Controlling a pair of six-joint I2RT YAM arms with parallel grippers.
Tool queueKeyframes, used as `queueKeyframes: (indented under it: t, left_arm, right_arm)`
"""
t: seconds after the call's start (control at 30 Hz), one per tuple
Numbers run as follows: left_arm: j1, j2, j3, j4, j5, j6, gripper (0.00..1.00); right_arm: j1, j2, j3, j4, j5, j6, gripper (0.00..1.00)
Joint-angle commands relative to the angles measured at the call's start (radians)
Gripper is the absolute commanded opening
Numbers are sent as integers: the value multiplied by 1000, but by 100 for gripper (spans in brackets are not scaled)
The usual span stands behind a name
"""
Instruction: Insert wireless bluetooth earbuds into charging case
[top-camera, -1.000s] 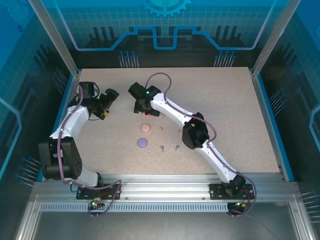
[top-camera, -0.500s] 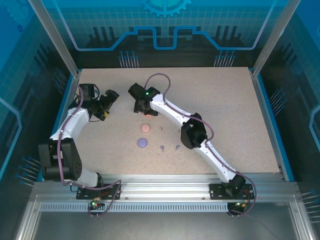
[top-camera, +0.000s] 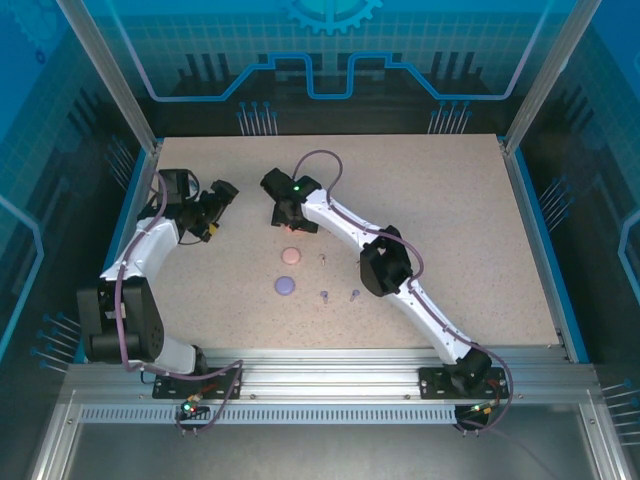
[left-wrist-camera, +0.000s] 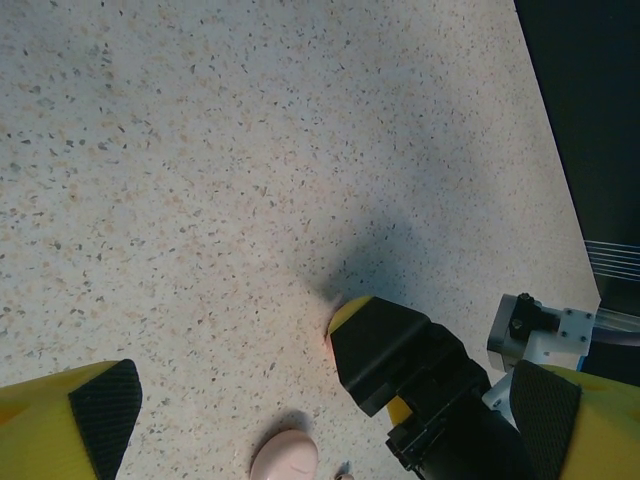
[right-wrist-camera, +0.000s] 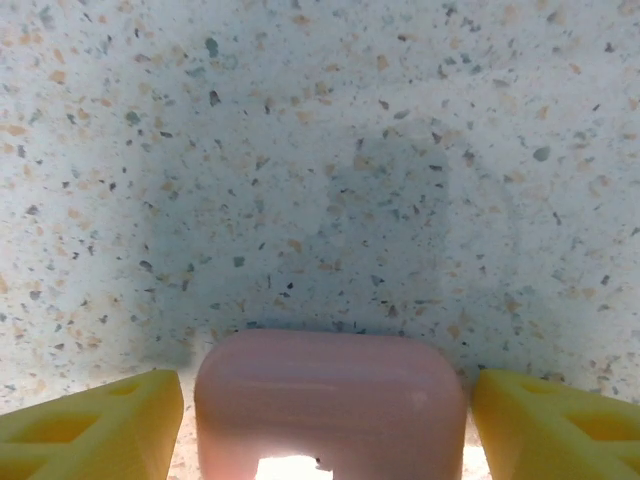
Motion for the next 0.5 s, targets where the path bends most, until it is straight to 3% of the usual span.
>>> queueKeyframes:
  t: [0.0, 0.47]
  left_arm:
    - [-3, -22, -19, 16, 9, -9, 99]
    - [-8, -20, -36, 31, 4, -19, 99]
  right_arm:
    - [-13, 32, 35, 0, -11, 6, 78]
    - [1, 62, 35, -22, -1, -36, 75]
